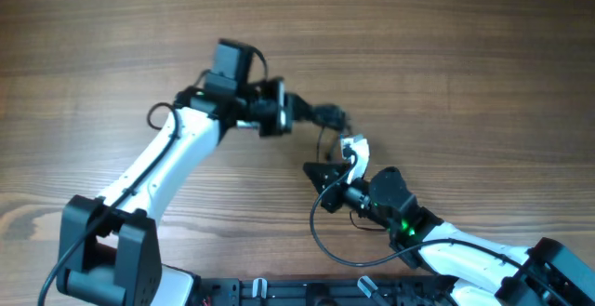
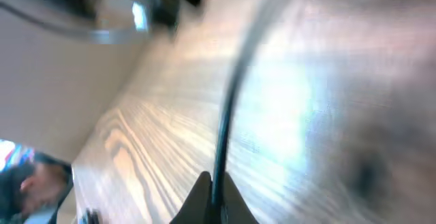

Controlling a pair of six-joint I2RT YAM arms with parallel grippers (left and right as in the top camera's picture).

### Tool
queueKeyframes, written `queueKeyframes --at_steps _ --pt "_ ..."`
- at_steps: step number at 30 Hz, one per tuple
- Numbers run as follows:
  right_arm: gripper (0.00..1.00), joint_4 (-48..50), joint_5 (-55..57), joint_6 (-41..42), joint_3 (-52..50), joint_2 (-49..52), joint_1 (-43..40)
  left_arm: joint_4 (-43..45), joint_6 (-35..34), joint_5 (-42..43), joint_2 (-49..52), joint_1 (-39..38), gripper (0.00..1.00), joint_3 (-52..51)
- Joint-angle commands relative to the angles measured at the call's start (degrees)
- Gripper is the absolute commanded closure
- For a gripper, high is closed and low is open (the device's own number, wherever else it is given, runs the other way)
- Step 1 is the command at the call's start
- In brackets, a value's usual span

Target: Untangle cables

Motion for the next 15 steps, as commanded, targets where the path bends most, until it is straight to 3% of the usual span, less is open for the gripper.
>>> queueKeyframes --at_steps 1,4,6,11,13,15 --pt "0.95 -5.6 -6.3 1.4 0.3 0.5 0.4 6.2 -0.4 1.1 -1.4 7.5 0.96 0.7" --pt "0.93 -7.7 -6.2 2.8 0.3 0.5 0.4 6.3 0.0 2.0 -1.4 11.4 0.96 0.7" --pt "0.85 -7.5 -4.9 3.1 0.3 0.5 0.4 6.3 1.8 2.8 -1.4 13.0 0.96 0.7" --pt "0.81 -7.5 -0.1 5.4 0.3 0.5 0.4 4.9 9.3 4.6 -1.4 14.1 0.96 0.7" --pt "0.37 -7.5 0.5 5.5 0.3 0.5 0.4 3.4 11.9 4.6 -1.4 14.1 0.96 0.7" --pt "0.10 -7.5 0.5 5.8 0.3 0.5 0.4 3.5 16.3 4.6 -1.4 14.1 0.96 0.7"
